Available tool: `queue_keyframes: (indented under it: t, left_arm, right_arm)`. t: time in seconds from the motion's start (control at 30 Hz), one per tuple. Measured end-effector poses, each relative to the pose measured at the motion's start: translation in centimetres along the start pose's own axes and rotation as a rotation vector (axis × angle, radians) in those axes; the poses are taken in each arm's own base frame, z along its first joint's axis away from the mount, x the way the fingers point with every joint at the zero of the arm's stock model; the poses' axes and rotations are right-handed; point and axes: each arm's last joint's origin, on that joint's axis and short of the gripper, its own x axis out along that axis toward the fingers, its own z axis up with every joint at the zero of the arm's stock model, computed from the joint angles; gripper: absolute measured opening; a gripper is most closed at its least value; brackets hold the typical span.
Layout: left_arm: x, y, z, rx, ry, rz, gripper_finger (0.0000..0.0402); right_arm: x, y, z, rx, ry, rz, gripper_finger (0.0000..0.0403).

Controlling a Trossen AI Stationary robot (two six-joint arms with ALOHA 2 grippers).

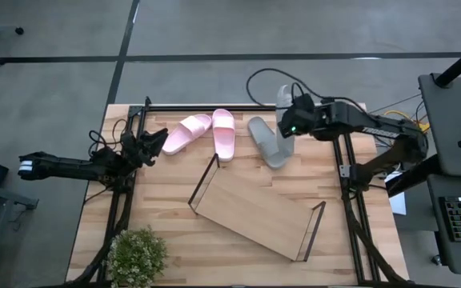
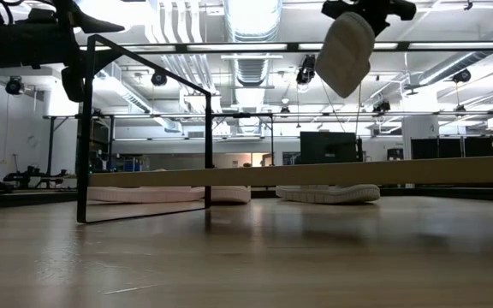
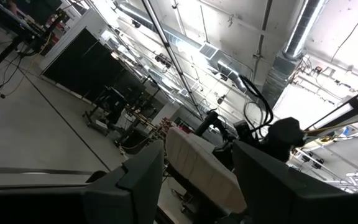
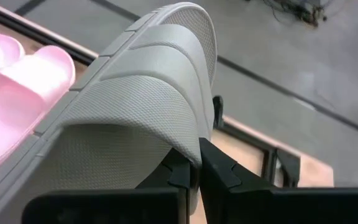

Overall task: Pick and place slides into the shelf
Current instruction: Put the right gray slipper on the shelf

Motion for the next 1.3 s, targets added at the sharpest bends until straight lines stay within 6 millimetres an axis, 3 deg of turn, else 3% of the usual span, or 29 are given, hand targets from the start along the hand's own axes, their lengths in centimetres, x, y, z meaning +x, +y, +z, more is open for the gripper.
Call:
queue_keyframes:
  t: [0.43, 0.63, 1.03, 1.3]
  left_arm:
    - [0.0, 0.0, 0.1, -0.003, -0.004, -0.003, 0.0179]
    - [0.0, 0.0, 0.1, -0.003, -0.002, -0.007, 0.0179]
    - [0.0, 0.0, 0.0, -0.001, 0.002, -0.009, 0.0179]
    - [0.0, 0.0, 0.0, -0.002, 0.001, -0.010, 0.0179]
  right_arm:
    - [-2.0, 5.4, -0.8, 0.053, 0.108, 0.020, 0.0008]
    - [-2.6, 6.8, -1.5, 0.083, 0.150, 0.063, 0.0008]
    - [-4.2, 10.2, -5.1, 0.126, 0.370, 0.146, 0.0008]
    - [-4.9, 12.7, -7.9, 0.097, 0.419, 0.135, 0.0008]
